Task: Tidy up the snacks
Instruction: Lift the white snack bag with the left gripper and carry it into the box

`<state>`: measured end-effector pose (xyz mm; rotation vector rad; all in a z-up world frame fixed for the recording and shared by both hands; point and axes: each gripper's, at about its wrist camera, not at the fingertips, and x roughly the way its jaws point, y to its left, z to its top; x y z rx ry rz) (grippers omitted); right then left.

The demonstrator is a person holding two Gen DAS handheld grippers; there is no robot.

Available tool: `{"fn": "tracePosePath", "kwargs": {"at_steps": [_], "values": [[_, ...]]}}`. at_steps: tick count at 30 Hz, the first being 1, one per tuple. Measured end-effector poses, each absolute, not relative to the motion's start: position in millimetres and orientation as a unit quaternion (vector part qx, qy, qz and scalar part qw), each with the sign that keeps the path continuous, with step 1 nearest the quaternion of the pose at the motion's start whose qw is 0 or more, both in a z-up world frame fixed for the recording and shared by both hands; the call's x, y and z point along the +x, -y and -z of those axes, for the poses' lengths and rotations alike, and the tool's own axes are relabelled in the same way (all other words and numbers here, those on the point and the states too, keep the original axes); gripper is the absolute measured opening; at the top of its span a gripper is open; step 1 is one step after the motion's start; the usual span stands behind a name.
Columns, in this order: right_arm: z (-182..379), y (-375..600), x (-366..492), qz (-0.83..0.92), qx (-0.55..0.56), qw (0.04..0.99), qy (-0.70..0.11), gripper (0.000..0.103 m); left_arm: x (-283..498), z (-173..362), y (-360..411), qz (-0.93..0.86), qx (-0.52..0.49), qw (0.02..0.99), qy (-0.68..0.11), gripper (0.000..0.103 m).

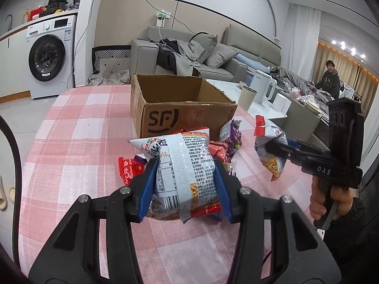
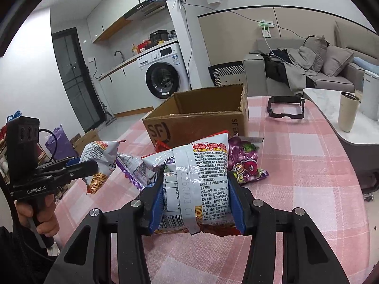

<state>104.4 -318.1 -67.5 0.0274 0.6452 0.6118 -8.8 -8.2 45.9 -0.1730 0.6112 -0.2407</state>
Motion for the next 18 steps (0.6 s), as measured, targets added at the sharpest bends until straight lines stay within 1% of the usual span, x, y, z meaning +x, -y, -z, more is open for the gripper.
{"fn": "tracePosePath", "kwargs": {"at_steps": [6,18], "values": [[54.5,314.0,111.6,-0.289,0.014,0.907,-0.305,0.049,6.8,-55.2,7.9,0.11,-0.082,0.946,-0.292,0.044],[28.0,306.9,128.8,-0.279,0.022,0.916,-0.289,0.049,51.4,-71.8,12.9,0.077,-0.043,0.958,-0.274,0.044]]}}
